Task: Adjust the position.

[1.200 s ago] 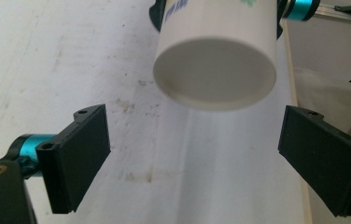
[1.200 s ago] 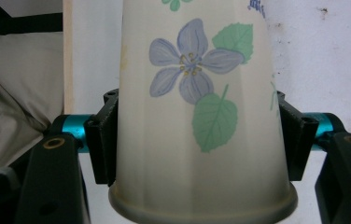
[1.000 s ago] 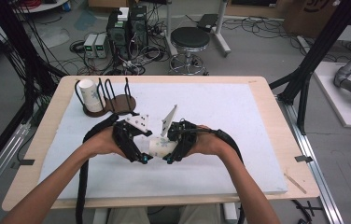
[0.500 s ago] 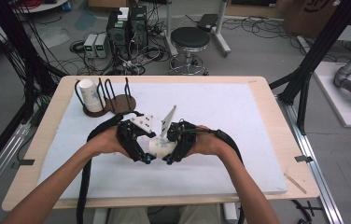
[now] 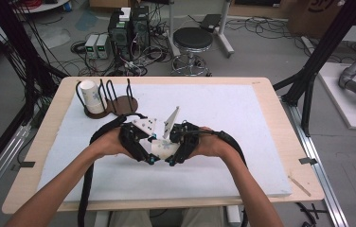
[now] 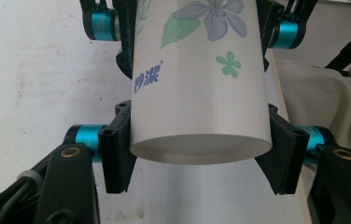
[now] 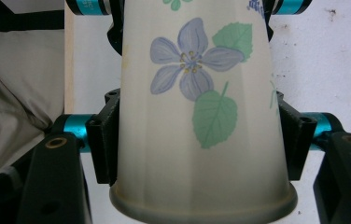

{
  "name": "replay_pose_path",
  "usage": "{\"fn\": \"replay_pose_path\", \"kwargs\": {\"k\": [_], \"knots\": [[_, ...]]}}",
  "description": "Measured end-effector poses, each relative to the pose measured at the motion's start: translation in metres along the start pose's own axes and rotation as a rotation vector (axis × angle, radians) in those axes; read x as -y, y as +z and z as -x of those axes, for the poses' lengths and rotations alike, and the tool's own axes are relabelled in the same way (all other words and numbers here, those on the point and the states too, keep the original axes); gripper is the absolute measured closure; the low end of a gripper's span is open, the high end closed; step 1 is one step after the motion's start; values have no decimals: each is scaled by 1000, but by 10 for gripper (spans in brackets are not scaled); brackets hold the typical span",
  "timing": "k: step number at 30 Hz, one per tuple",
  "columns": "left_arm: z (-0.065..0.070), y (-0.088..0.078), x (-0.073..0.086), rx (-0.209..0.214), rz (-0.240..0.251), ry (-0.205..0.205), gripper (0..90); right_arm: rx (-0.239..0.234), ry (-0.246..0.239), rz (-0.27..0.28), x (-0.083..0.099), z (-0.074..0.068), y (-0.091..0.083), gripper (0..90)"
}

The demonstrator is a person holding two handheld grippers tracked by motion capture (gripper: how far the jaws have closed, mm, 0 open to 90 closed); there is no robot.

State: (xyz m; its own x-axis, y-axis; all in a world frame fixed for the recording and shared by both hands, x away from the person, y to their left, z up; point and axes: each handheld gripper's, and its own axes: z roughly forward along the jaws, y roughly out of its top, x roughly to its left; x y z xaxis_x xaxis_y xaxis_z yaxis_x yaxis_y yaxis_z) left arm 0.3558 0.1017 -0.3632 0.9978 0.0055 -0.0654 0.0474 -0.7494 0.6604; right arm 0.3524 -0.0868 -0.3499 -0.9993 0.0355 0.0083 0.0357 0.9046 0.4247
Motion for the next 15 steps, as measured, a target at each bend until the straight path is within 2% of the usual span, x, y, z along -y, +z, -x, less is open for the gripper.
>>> {"fn": "replay_pose_path", "kwargs": {"k": [5,7,8,15], "knots": [[1,0,0,-1,-3,2,370,-11,1,7,1,1,2,290],[2,0,0,-1,1,4,370,-16,2,14,1,1,2,186],[2,0,0,-4,-5,14,369,-4,3,31,2,1,2,143],[1,-1,1,-14,-16,11,369,10,12,87,4,3,-4,143]]}}
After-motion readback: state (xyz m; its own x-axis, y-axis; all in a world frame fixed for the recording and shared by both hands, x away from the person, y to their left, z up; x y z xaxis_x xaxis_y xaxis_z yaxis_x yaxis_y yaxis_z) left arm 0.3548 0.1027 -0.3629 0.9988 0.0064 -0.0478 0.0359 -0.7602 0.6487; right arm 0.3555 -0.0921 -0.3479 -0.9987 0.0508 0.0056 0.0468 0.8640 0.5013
